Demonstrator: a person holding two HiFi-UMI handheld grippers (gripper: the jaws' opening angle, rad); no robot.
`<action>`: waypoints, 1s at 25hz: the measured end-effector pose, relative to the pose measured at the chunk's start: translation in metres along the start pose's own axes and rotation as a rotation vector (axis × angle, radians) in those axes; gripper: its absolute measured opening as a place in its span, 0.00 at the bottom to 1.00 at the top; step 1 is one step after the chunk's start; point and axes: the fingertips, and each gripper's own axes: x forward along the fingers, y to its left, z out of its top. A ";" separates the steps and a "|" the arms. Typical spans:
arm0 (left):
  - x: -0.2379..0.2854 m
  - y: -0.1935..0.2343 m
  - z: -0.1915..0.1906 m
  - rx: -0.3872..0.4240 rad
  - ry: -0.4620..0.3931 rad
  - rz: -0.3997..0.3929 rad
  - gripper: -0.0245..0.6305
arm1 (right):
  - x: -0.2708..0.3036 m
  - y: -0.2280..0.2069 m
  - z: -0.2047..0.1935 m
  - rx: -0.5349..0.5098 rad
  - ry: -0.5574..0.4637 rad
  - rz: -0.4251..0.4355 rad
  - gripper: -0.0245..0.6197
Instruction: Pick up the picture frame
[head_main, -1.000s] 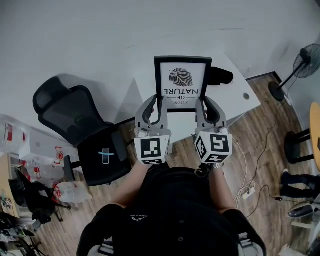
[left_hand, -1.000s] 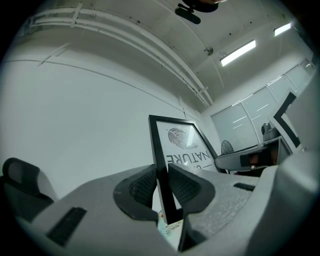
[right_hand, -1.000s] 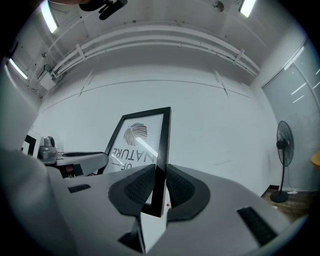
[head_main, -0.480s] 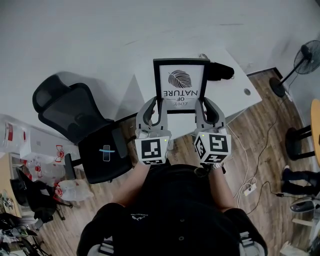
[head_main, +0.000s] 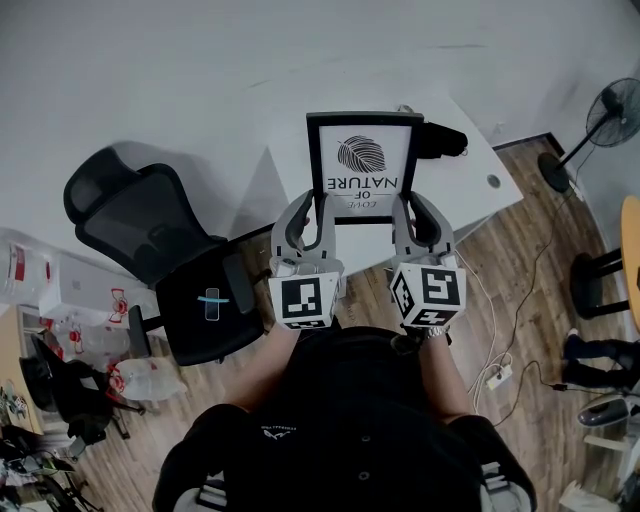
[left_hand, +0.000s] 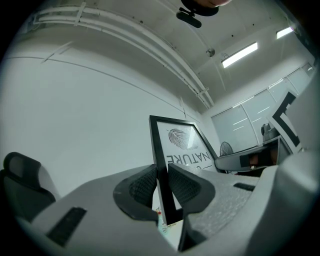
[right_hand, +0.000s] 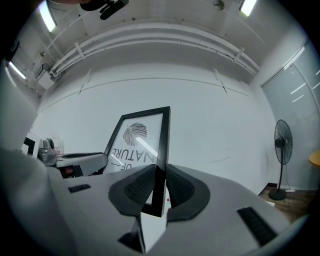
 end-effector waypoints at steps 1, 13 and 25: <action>0.000 0.000 0.002 0.000 -0.005 0.001 0.16 | -0.001 0.000 0.002 -0.001 -0.006 0.002 0.14; -0.003 0.004 0.007 -0.001 -0.016 0.014 0.15 | 0.000 0.004 0.006 0.013 -0.016 0.014 0.14; 0.000 0.000 -0.001 -0.005 -0.003 -0.003 0.16 | -0.001 -0.002 0.002 0.006 -0.006 -0.008 0.14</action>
